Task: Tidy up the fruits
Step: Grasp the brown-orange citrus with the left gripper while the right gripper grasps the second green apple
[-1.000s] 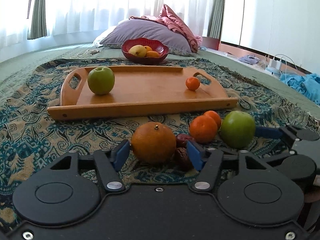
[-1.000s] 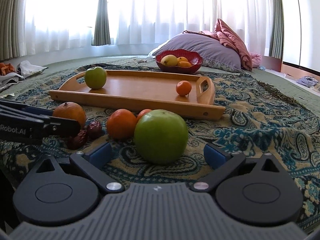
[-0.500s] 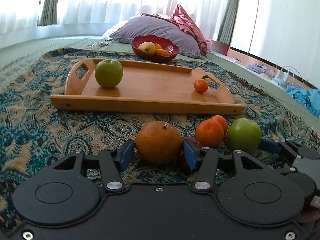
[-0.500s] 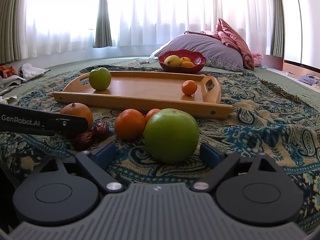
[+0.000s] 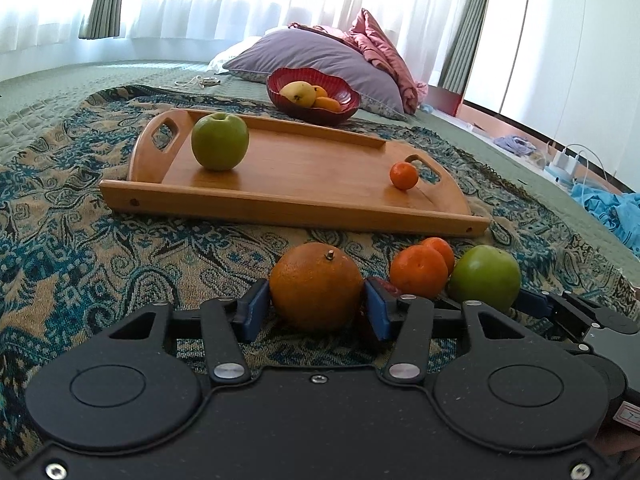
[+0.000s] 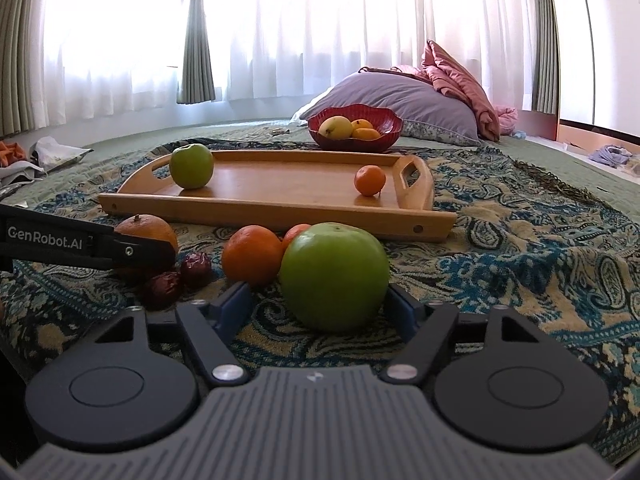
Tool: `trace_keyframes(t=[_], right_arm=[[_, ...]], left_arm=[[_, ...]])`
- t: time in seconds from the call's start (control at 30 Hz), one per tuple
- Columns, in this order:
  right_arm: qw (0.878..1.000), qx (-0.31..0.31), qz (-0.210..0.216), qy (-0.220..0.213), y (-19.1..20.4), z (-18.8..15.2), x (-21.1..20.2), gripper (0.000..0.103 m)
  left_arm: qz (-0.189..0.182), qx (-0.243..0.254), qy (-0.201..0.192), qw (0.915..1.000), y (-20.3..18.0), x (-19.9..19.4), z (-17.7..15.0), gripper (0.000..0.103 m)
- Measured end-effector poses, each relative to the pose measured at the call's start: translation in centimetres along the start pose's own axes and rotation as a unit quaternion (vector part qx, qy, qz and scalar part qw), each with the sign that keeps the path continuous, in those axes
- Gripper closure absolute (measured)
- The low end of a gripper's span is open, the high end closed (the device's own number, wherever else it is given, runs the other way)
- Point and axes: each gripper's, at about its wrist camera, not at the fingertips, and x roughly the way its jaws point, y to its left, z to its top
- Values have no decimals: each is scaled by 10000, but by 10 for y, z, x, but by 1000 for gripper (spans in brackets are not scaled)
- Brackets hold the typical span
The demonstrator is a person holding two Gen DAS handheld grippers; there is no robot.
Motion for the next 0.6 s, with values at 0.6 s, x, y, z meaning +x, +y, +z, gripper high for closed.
trace_keyframes(t=[0.6], right_arm=[[9997, 155, -146, -156, -5, 1, -1, 45]], left_arm=[[119, 76, -89, 9999, -4, -5, 4, 55]])
